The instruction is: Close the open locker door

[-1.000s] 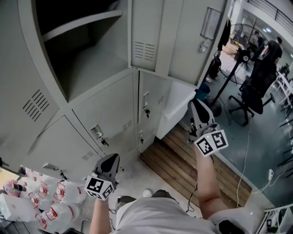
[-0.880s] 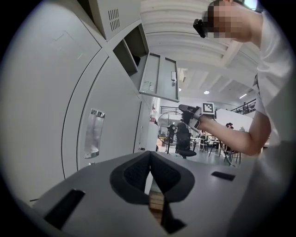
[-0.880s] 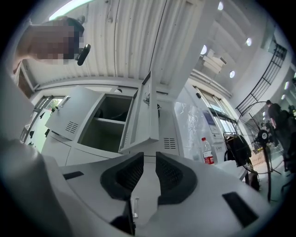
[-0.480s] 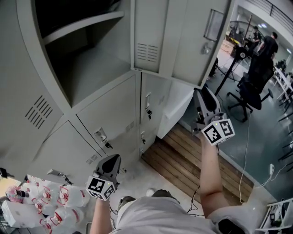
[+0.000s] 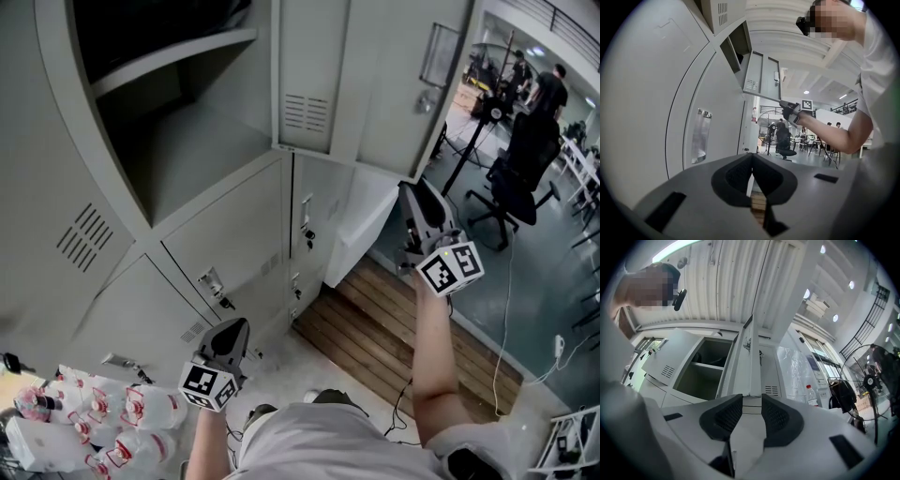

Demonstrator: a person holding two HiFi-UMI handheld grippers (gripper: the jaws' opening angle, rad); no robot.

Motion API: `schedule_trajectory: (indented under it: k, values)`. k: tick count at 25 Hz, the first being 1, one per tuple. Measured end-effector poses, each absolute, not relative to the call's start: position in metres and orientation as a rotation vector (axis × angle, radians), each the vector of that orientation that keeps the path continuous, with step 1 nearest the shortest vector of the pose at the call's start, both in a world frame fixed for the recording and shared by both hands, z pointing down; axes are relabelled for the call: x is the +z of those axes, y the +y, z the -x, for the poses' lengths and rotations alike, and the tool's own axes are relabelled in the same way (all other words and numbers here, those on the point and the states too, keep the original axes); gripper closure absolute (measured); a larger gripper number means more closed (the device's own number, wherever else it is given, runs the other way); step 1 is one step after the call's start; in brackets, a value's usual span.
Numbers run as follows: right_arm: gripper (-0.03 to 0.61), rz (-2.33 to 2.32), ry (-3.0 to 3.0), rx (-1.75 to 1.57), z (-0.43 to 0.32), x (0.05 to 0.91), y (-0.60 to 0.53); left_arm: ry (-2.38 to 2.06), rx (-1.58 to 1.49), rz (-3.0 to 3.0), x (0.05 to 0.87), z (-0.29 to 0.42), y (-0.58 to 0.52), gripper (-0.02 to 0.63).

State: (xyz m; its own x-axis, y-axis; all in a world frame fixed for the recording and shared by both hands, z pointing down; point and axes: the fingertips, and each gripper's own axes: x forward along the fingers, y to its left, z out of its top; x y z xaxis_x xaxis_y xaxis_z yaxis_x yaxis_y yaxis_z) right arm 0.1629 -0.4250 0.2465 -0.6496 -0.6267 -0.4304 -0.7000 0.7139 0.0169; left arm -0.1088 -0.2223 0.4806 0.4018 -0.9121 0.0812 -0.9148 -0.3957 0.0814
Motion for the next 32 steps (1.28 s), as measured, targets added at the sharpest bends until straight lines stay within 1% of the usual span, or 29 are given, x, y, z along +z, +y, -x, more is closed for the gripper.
schedule_trajectory:
  k: [16, 32]
  values:
    - [0.456, 0.978, 2.518, 0.299, -0.152, 0.239, -0.389, -1.594, 0.033, -2.565, 0.484, 0.110, -0.218, 0.614]
    - [0.462, 0.871, 2.525, 0.403, -0.107, 0.216, -0.303, -1.514, 0.031, -2.617, 0.483, 0.116, -0.193, 0.614]
